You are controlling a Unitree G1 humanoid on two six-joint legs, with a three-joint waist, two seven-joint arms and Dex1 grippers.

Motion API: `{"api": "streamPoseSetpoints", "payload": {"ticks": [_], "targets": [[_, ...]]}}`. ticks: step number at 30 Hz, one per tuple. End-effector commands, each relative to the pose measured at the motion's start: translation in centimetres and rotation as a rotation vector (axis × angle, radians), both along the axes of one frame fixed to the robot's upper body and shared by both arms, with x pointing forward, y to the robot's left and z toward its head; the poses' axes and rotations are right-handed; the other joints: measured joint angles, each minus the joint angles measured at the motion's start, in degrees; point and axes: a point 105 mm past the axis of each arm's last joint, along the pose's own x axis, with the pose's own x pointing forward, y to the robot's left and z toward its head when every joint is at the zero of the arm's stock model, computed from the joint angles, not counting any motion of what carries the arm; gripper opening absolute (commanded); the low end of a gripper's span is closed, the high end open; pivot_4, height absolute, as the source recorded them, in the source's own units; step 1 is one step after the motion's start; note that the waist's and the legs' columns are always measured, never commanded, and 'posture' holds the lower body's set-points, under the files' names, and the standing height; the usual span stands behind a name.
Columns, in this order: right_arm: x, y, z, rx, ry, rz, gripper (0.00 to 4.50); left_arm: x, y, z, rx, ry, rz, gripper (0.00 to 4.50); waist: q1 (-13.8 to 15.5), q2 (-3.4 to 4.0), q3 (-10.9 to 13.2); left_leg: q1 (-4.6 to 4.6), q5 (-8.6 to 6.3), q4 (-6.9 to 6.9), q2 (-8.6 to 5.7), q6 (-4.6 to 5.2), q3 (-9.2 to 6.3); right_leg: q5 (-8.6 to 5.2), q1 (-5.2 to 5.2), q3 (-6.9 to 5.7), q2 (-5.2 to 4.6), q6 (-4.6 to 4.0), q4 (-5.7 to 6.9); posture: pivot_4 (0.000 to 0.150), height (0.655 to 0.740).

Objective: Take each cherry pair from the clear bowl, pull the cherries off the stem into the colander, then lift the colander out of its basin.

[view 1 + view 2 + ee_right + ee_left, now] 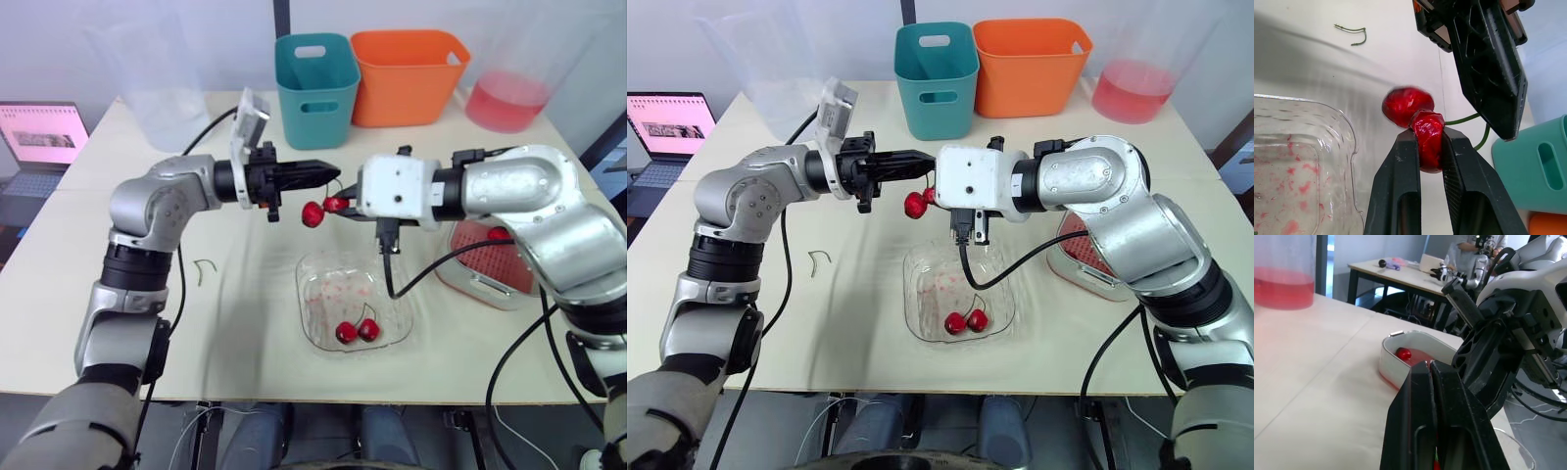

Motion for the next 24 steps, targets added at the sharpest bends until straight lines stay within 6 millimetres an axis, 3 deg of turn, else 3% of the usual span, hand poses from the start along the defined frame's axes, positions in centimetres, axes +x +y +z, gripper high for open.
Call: {"api": "streamPoseSetpoints", "payload": {"ticks": [1, 3, 6, 22, 24], "targets": [[-0.6, 0.1, 1.7, 0.027, -0.073, 0.012, 0.21, -0.2, 0.3, 1.5, -0.04, -0.045, 0.006, 0.04, 0.0, 0.0, 0.0, 0.0, 0.0, 0.0, 0.0, 0.0, 0.0, 0.0, 0.0, 0.0, 0.0, 0.0, 0.0, 0.15, 0.74], [-0.6, 0.1, 1.7, 0.029, -0.072, 0.012, 0.21, -0.2, 0.5, 1.6, -0.05, -0.034, 0.004, 0.3, 0.0, 0.0, 0.0, 0.0, 0.0, 0.0, 0.0, 0.0, 0.0, 0.0, 0.0, 0.0, 0.0, 0.0, 0.0, 0.15, 0.74], [-0.6, 0.1, 1.6, 0.029, -0.066, 0.01, 0.21, -0.2, 0.5, 1.5, -0.043, -0.029, 0.006, 1.38, 0.0, 0.0, 0.0, 0.0, 0.0, 0.0, 0.01, 0.0, 0.0, 0.0, 0.0, 0.0, 0.0, 0.0, 0.0, 0.15, 0.74], [-0.6, 0.1, 1.3, 0.033, -0.056, 0.009, 0.21, -0.1, 0.3, 0.4, -0.038, 0.01, -0.001, 1.38, 0.0, 0.0, 0.0, 0.0, 0.0, 0.01, 0.0, 0.0, 0.0, 0.0, 0.0, 0.0, 0.0, 0.0, 0.01, 0.15, 0.74], [-0.6, 0.1, 1.3, 0.034, -0.056, 0.009, 0.21, -0.1, 0.3, 0.4, -0.038, 0.01, -0.001, 0.56, 0.0, 0.0, 0.0, 0.0, 0.0, 0.02, 0.0, 0.0, 0.0, 0.0, 0.0, 0.0, 0.0, 0.0, 0.01, 0.15, 0.74]]}}
